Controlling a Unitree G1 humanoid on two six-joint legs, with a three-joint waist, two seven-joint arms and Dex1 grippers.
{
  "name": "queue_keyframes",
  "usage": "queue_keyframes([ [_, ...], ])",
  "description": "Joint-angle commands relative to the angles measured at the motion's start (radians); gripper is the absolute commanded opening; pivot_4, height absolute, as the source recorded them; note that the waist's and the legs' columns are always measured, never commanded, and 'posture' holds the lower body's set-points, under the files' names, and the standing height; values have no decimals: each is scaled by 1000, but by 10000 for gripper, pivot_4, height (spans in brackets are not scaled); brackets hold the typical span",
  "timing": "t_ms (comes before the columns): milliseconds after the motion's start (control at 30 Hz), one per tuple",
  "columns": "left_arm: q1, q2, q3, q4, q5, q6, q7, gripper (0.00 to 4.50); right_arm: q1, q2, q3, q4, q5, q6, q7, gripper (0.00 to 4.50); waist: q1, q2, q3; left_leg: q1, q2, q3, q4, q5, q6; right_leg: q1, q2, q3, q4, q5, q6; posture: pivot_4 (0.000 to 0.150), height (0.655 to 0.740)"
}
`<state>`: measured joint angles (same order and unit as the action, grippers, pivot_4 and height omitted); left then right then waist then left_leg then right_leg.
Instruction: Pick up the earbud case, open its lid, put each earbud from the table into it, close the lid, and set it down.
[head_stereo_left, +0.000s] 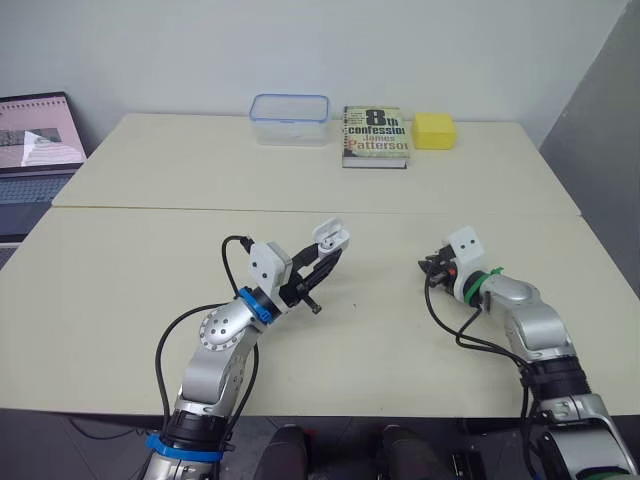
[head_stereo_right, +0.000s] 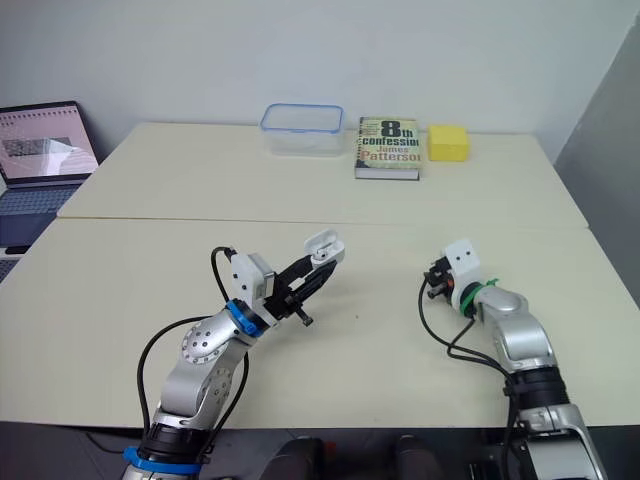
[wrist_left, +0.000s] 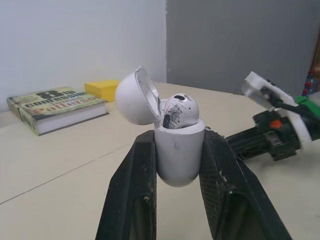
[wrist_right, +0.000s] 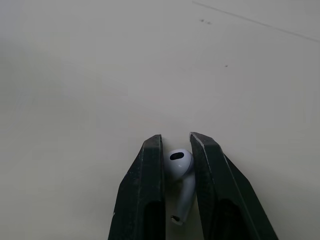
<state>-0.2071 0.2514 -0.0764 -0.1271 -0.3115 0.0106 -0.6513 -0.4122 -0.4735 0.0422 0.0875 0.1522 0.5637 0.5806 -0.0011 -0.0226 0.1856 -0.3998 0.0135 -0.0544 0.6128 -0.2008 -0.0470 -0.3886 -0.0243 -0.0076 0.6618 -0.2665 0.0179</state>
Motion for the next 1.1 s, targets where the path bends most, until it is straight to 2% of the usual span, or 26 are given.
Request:
queue_keyframes([
  [33,0,-1,-4,-57,-5,-4,4,7853,27,-110,36,-157,43,10,171,4146,-1,0,0,0,0,0,0,0,0,0,0,0,0,0,0,1500,7400],
  [233,33,-2,-12,-91,-3,6,14,7853,148,-382,58,-333,109,-228,568,4146,-1,1,0,0,0,0,0,0,0,0,0,0,-1,0,0,1500,7400],
  [367,75,-8,-24,-136,-3,20,31,7853,189,-514,52,-318,123,-315,738,4146,-1,0,1,0,0,0,0,0,0,0,0,-1,-2,0,0,1500,7400],
  [500,120,-11,-33,-183,-1,39,55,7853,198,-613,78,-221,50,-449,839,4146,-1,0,1,1,0,1,1,0,0,1,0,0,-2,0,0,1500,7400],
  [833,133,2,-23,-197,1,44,68,7853,182,-619,164,-81,-87,-650,883,4146,-1,0,1,1,0,1,0,0,0,1,0,0,-2,0,0,1500,7400],
  [1100,119,31,-7,-184,-8,42,63,7853,177,-595,179,-65,-95,-634,884,4146,-1,0,0,2,1,1,1,0,0,3,0,0,-2,0,0,1500,7400],
])
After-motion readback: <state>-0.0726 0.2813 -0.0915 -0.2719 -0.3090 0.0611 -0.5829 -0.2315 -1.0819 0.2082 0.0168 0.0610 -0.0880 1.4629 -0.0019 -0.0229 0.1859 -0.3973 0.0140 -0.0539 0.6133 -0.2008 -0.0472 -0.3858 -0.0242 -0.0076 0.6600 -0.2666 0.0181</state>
